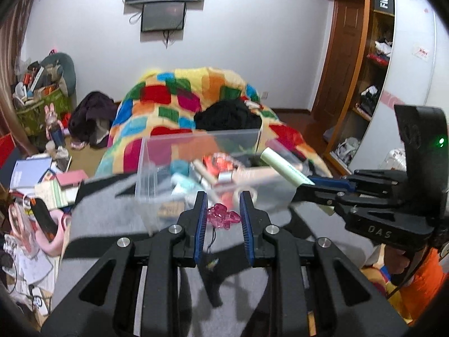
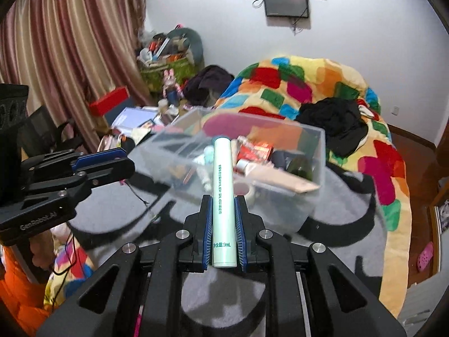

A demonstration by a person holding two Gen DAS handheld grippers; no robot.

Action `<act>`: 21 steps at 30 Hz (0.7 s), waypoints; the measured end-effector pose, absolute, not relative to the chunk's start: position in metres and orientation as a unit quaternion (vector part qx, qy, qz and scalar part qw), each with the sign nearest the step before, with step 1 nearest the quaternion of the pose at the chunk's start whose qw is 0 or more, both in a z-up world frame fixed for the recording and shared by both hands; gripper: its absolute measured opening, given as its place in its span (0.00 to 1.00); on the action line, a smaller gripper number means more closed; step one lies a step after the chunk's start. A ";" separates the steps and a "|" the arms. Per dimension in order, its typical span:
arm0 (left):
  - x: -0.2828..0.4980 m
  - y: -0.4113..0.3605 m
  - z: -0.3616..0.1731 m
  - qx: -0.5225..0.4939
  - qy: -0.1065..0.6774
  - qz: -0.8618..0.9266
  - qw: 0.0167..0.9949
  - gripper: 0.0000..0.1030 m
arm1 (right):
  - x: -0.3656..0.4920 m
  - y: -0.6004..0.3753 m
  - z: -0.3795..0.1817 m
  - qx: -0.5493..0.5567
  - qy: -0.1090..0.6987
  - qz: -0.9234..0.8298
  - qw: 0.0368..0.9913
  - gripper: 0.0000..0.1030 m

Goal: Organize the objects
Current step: 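Release the pink charm into the box with the left tool while the right tool releases the green tube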

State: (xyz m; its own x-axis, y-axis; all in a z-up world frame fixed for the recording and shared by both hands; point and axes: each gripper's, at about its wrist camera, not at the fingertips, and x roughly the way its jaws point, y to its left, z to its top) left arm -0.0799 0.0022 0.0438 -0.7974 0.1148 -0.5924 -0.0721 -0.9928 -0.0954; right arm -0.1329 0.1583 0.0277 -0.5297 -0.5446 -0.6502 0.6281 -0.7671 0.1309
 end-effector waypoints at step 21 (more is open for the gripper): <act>-0.155 -0.019 0.058 -0.295 -0.052 0.954 0.006 0.22 | -0.207 0.140 0.021 0.374 0.022 -0.880 0.293 0.13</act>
State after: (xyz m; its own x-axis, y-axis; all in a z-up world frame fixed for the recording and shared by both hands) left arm -0.1548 -0.0189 0.0576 -0.8256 0.0425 -0.5626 0.0194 -0.9944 -0.1036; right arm -0.2072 0.1399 0.0206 -0.5491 -0.4995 -0.6701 0.5322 -0.8272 0.1804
